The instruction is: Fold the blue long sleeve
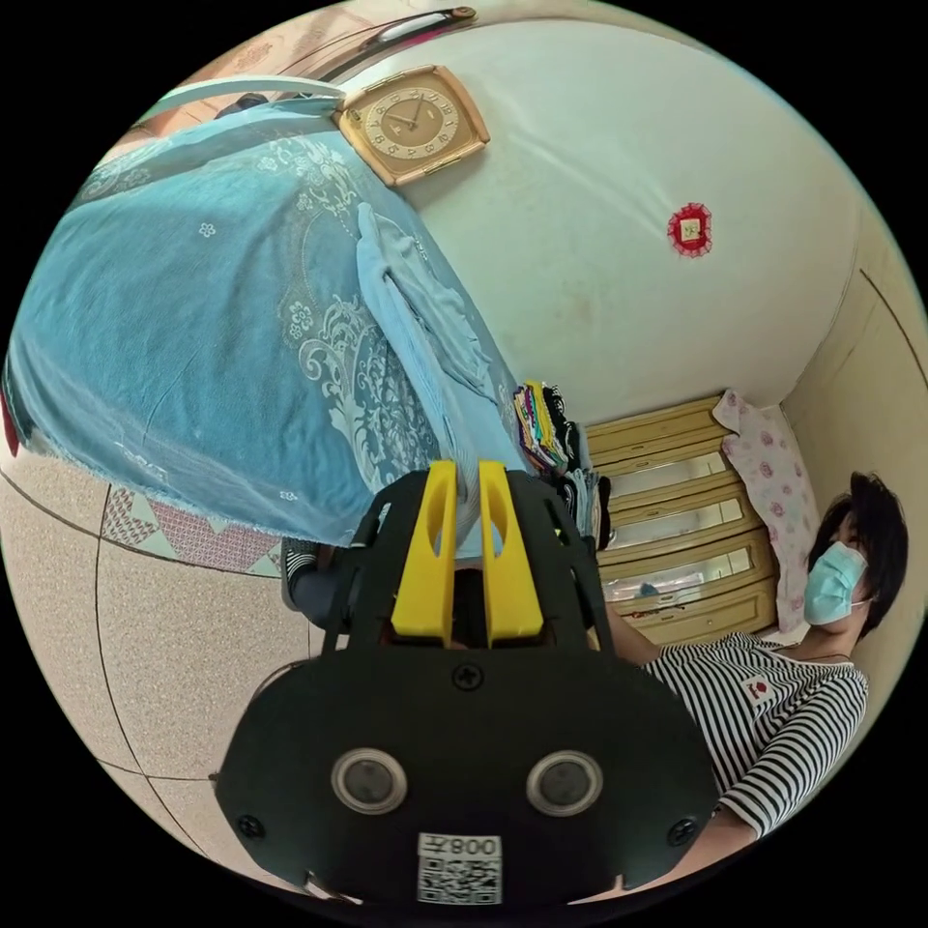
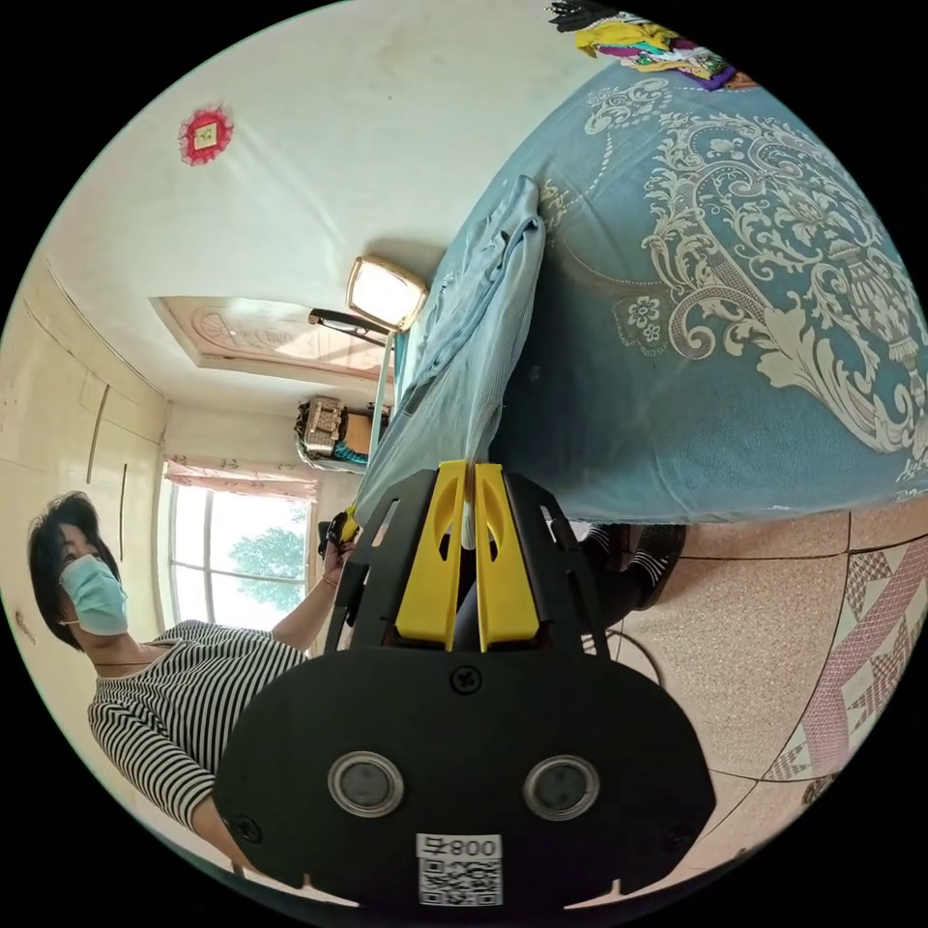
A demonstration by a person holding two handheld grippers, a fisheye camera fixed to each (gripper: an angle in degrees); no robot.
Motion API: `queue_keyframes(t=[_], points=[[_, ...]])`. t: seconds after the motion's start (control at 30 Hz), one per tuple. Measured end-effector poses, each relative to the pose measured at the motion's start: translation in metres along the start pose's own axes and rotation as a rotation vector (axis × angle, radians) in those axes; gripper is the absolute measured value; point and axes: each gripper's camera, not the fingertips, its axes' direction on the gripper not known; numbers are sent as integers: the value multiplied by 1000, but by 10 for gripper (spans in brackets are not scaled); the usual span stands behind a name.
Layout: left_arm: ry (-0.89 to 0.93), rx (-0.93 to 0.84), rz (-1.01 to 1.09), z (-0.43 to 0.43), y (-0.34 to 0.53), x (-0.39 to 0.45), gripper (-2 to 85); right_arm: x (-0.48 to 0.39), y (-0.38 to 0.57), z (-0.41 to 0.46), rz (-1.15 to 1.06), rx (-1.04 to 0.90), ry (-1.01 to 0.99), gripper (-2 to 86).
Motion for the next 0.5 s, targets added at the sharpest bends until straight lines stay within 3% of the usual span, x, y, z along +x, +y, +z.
queue_keyframes(t=[0.5], points=[[44,99,-5,-75,53,45,32,-13,91,-37,-70,36,-105,11]])
